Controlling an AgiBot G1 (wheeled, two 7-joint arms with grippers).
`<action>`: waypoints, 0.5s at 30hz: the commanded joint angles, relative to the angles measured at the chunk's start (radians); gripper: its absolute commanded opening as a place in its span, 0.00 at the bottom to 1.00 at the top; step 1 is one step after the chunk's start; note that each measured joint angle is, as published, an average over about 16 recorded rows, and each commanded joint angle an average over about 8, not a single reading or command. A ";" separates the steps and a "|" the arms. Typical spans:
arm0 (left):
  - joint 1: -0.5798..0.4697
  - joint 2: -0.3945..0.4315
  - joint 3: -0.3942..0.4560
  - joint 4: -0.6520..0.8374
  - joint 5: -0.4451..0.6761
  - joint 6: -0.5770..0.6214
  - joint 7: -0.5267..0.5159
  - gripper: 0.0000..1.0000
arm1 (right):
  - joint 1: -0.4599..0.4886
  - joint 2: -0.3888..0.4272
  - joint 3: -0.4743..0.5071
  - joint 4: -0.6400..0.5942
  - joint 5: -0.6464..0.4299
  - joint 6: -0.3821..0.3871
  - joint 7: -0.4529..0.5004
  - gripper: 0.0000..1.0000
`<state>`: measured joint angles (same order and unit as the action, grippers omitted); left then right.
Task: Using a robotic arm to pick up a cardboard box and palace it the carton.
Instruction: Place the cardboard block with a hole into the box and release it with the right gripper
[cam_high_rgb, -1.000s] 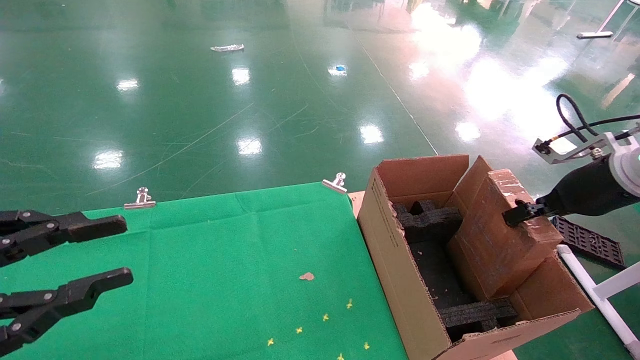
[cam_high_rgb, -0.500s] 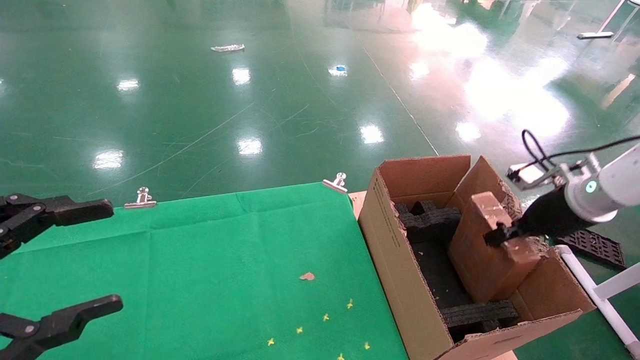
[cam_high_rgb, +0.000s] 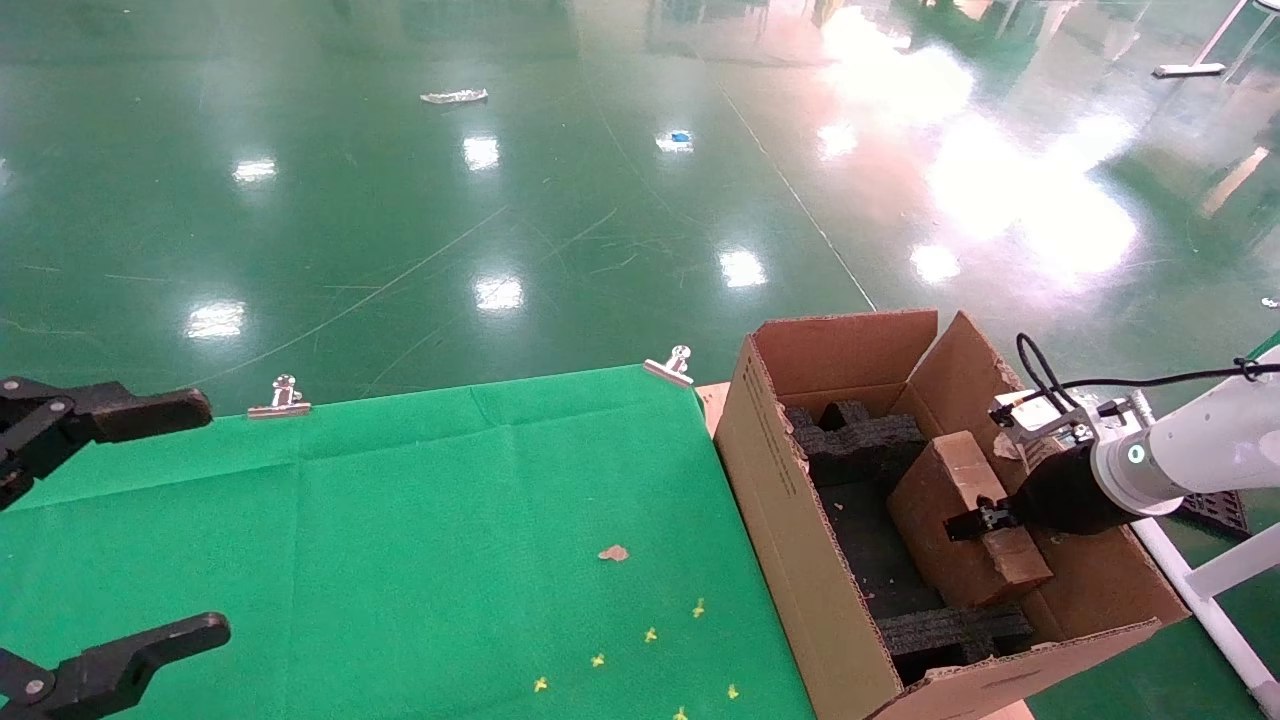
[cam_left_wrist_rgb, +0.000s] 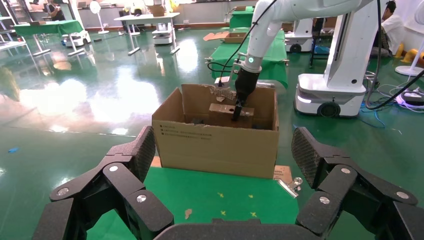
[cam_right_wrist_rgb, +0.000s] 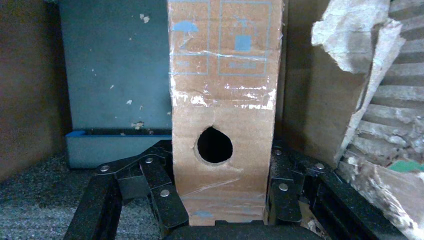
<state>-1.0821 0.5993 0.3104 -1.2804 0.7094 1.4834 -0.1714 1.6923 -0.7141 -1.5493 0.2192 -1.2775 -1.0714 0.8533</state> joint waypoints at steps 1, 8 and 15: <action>0.000 0.000 0.000 0.000 0.000 0.000 0.000 1.00 | -0.012 -0.002 0.006 -0.009 0.010 0.008 -0.017 0.66; 0.000 0.000 0.000 0.000 0.000 0.000 0.000 1.00 | 0.004 -0.012 0.001 -0.037 0.000 -0.009 -0.041 1.00; 0.000 0.000 0.001 0.000 0.000 0.000 0.000 1.00 | 0.025 -0.024 -0.006 -0.059 -0.012 -0.021 -0.047 1.00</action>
<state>-1.0823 0.5990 0.3110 -1.2804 0.7090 1.4832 -0.1710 1.7172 -0.7379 -1.5547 0.1619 -1.2891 -1.0909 0.8050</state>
